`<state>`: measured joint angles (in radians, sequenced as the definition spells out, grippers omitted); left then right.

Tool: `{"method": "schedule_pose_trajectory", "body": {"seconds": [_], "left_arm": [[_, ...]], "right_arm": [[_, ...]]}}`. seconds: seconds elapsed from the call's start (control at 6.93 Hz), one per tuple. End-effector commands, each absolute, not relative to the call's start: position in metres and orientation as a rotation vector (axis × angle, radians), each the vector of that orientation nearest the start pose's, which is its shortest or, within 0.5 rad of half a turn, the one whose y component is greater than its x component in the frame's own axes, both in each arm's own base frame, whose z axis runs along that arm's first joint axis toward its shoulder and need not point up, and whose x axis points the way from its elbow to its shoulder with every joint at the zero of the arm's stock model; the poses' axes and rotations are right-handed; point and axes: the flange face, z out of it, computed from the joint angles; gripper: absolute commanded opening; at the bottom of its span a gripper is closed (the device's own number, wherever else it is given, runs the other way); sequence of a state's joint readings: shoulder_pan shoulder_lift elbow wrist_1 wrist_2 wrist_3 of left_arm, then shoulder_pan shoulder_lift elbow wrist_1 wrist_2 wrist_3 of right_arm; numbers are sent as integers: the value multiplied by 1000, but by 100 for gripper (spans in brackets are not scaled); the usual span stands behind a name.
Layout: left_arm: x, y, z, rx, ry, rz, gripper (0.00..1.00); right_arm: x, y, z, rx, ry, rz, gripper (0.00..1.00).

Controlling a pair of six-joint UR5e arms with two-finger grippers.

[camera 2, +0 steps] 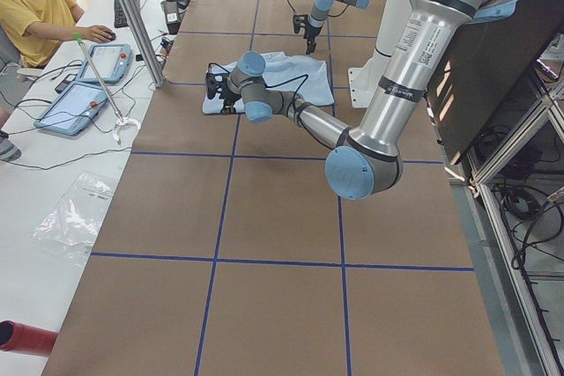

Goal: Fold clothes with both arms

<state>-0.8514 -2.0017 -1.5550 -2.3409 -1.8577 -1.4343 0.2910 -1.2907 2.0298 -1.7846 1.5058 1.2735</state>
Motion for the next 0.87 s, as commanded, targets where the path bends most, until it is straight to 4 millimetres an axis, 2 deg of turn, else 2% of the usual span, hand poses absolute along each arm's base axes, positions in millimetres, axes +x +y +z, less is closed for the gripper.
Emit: {"method": "schedule_pose_trajectory", "body": {"seconds": [0.0, 0.14, 0.43, 0.72], "left_arm": [[357, -567, 334, 339, 1166, -456, 59], [357, -568, 334, 338, 1165, -456, 59], [357, -568, 334, 338, 1165, -456, 60], [357, -568, 334, 338, 1165, -459, 59]], "right_arm": [[-490, -290, 295, 189, -594, 173, 100], [-499, -287, 274, 141, -650, 329, 100], [-511, -280, 261, 37, -767, 584, 100], [-542, -279, 281, -100, -823, 872, 100]]}}
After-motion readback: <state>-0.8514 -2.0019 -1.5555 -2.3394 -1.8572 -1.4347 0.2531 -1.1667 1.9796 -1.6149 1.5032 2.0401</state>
